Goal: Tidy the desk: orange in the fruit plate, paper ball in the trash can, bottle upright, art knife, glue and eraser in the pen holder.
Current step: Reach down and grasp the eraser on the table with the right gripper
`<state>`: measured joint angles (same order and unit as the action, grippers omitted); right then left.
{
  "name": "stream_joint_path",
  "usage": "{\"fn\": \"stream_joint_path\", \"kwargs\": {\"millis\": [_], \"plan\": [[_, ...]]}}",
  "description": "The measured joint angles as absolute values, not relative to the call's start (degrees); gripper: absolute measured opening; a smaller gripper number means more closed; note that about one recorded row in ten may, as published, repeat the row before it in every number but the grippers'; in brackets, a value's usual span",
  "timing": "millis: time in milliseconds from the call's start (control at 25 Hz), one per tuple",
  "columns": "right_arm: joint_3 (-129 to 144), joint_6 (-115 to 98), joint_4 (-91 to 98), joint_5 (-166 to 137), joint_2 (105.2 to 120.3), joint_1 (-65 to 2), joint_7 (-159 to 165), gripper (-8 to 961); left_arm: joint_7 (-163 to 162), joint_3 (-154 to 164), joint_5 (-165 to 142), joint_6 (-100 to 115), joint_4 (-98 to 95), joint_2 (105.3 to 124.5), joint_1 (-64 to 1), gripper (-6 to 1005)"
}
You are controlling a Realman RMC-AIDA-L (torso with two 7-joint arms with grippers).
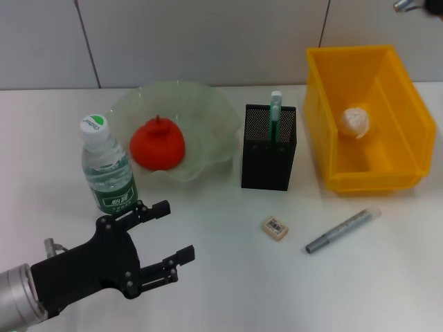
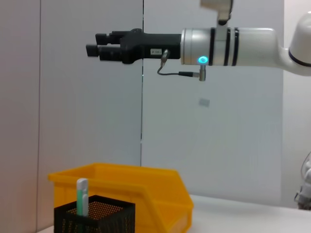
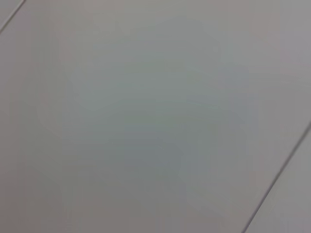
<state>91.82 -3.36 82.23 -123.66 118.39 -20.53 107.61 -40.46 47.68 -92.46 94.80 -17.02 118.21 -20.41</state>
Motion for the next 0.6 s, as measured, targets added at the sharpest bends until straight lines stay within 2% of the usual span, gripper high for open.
{"fn": "stream_joint_path", "kwargs": {"millis": [40, 320, 480, 600], "plan": [[91.85, -5.27, 84.92, -123.61, 118.79, -19.38, 115.97, 577, -41.18, 47.68, -92.48, 94.84, -17.02, 118.21, -20.68, 799], [92.21, -15.11, 91.64, -114.82, 118.87, -17.01, 129.31, 577, -44.94, 47.70, -92.48, 94.41, -17.07, 118.09, -21.67, 799], [86.78, -31.35, 93.52, -96.50, 118.61, -18.32, 126.82, 578, -47.57, 47.63, -92.53, 94.39, -18.74, 117.96, -21.33, 799], [78.41, -48.30, 90.40, -82.20, 118.98, -20.18, 122.40, 578, -48.65, 47.78, -93.20, 94.49, -19.68, 117.95, -21.42, 799]]}}
